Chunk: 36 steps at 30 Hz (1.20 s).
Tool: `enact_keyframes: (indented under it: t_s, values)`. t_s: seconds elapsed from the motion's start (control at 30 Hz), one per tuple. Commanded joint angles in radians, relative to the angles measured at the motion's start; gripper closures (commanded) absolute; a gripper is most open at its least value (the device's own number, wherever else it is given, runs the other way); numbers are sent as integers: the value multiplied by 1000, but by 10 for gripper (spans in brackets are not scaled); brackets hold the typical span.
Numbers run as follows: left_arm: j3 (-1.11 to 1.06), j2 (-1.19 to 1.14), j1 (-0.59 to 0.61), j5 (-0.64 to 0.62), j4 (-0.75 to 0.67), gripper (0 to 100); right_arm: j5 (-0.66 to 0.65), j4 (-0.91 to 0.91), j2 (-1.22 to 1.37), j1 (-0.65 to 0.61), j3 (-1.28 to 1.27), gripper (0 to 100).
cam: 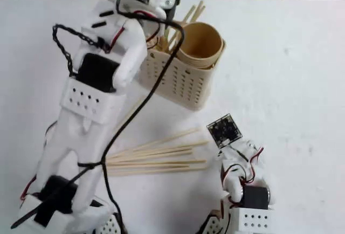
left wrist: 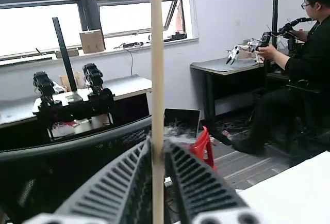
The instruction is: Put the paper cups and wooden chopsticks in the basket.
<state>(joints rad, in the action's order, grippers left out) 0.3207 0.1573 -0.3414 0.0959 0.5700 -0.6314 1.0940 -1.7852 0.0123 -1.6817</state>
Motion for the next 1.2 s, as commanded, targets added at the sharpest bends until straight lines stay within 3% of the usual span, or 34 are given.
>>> enact_keyframes:
  t_s: [0.0, 0.33, 0.53, 0.63, 0.83, 0.93, 1.03, 1.17]
  values:
    - [115, -10, 13, -21, 63, 878, -6, -8, -5, -5, -9, 929]
    - [118, -8, 85, -8, 87, 910, -6, -8, -5, -5, -9, 929]
    - [117, 22, 142, -8, 186, 910, -6, -8, -5, -5, -9, 929]
    - [98, 74, 183, -8, 344, 910, -6, -8, -5, -5, -9, 929]
    - [-29, 214, 203, 0, 818, 910, -6, -8, -5, -5, -9, 929]
    - [-161, 283, 211, 25, 941, 910, -6, -8, -5, -5, -9, 929]
    - [-405, 358, 217, 61, 910, 910, -6, -8, -5, -5, -9, 929]
    - [-856, 455, 220, 167, 652, 910, -6, -8, -5, -5, -9, 929]
